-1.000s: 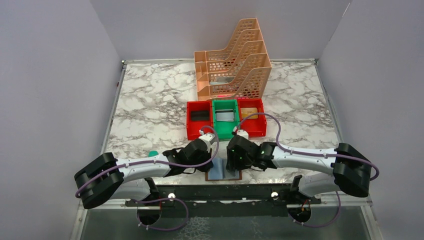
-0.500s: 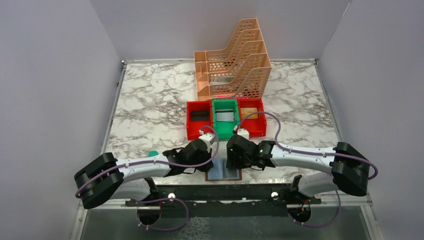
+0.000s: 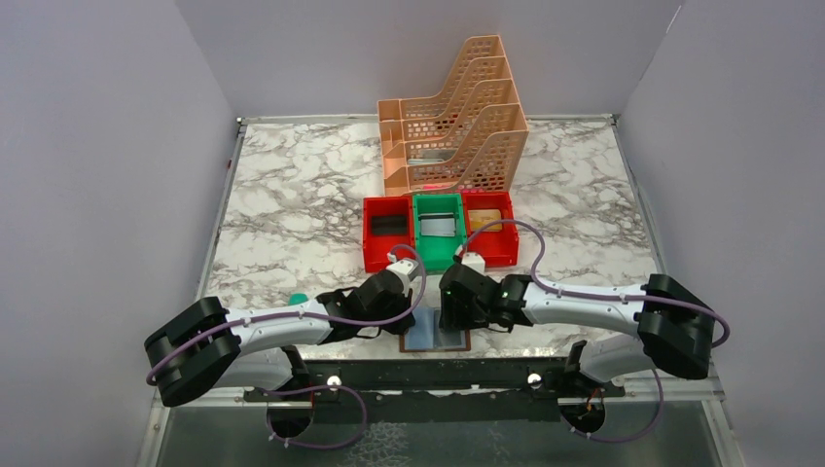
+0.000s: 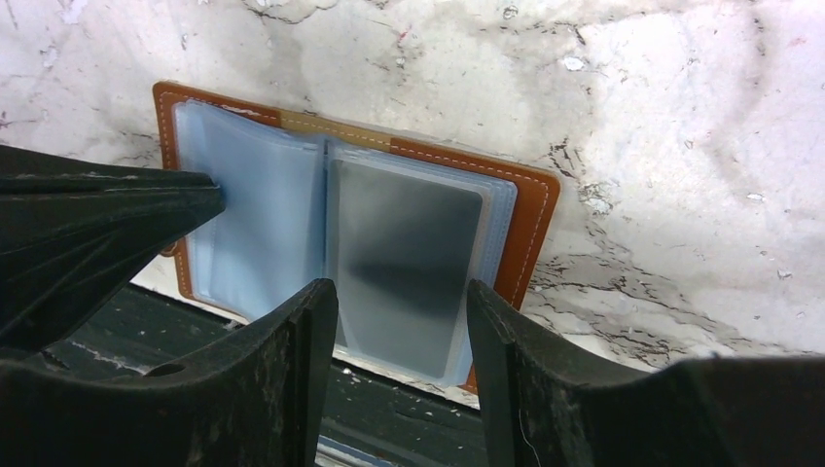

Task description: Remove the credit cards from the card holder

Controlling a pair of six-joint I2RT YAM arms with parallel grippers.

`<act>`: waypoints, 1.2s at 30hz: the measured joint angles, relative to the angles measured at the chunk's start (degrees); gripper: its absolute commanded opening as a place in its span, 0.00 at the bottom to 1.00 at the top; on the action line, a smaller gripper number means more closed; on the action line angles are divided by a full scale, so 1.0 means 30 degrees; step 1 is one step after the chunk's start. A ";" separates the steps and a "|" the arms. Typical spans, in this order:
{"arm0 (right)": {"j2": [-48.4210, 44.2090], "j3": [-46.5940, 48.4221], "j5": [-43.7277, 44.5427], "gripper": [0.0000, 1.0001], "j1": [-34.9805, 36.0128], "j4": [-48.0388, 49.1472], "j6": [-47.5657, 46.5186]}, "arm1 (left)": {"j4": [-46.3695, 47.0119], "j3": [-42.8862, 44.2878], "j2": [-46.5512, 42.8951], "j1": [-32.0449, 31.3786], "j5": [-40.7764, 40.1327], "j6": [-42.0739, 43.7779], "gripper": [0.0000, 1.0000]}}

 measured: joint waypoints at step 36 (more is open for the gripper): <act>-0.2688 -0.2288 -0.1800 0.48 0.0000 0.5260 0.1013 | -0.0015 0.0000 -0.0204 0.0000 0.0058 -0.0386 0.00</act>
